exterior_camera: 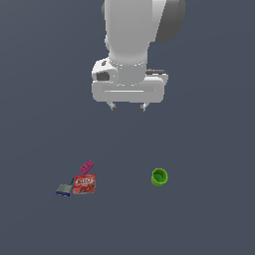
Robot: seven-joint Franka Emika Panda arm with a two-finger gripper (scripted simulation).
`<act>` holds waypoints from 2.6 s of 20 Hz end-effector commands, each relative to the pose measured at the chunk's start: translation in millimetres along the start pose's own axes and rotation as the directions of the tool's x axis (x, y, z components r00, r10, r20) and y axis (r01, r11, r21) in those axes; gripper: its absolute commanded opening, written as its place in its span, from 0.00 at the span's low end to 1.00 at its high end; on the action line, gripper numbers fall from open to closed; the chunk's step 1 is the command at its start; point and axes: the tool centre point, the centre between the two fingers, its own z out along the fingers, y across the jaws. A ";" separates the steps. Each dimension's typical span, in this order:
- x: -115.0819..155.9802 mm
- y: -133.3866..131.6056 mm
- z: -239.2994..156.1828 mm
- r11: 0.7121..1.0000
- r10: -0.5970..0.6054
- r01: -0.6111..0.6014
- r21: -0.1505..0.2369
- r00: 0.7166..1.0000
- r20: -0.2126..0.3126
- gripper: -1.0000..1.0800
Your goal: Pick up a designated object from a clutter of objects.
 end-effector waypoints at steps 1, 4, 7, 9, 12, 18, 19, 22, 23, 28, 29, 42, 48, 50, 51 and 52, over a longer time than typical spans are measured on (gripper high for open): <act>0.0 0.0 0.0 1.000 0.000 0.000 0.000 1.000 0.000 0.96; 0.7 2.8 -0.2 1.000 0.008 -0.008 0.005 1.000 0.000 0.96; 2.2 11.2 -0.9 0.999 0.032 -0.032 0.019 0.999 -0.002 0.96; 2.7 16.7 -1.7 0.998 0.052 -0.051 0.029 0.999 -0.002 0.96; 2.2 20.1 -2.7 0.997 0.068 -0.067 0.035 0.998 -0.003 0.96; 4.6 17.5 -0.5 0.999 0.044 -0.044 0.030 0.999 -0.003 0.96; 5.7 17.0 0.4 0.999 0.035 -0.035 0.029 0.999 -0.003 0.96; 10.2 14.7 4.1 1.000 0.000 0.000 0.025 1.000 -0.004 0.96; 12.1 13.6 5.7 1.000 -0.016 0.016 0.023 1.000 -0.004 0.96; 24.2 6.1 16.6 0.993 -0.116 0.116 0.011 0.993 -0.003 0.96; 27.1 4.2 19.5 0.990 -0.141 0.141 0.008 0.990 -0.003 0.96; 71.6 -31.8 71.4 0.848 -0.529 0.529 -0.018 0.848 0.011 0.96; 89.5 -51.4 99.5 0.726 -0.687 0.687 -0.020 0.727 0.018 0.96; 94.9 -58.2 109.3 0.679 -0.733 0.734 -0.020 0.679 0.020 0.96; 97.5 -61.6 114.2 0.655 -0.756 0.756 -0.019 0.655 0.020 0.96; 100.0 -65.1 119.2 0.629 -0.777 0.777 -0.019 0.629 0.021 0.96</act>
